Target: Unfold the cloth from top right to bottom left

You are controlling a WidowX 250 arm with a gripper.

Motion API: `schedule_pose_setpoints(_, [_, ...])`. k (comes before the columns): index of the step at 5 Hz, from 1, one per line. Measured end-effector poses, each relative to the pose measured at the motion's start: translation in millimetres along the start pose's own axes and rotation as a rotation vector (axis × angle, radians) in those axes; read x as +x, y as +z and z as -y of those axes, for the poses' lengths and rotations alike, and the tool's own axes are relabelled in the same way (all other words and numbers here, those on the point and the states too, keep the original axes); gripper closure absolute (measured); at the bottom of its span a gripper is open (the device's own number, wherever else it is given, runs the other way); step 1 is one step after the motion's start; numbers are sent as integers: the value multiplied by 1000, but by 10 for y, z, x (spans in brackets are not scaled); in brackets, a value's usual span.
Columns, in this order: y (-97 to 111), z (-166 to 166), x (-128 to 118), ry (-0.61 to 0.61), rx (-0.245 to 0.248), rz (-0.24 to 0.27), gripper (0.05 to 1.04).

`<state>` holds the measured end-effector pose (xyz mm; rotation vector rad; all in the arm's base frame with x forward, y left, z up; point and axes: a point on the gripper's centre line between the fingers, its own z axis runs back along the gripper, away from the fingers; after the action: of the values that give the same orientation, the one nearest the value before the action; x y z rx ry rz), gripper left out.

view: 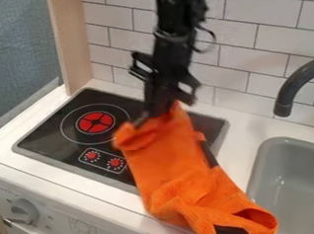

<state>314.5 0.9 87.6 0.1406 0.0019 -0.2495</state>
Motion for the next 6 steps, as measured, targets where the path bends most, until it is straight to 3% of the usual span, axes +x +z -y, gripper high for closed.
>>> schedule_pose_setpoints(1, [24, -214, 78, 31, -7, 23, 1032])
schedule_pose_setpoints(6, [-472, -902, 472, 12, 63, 20, 1032])
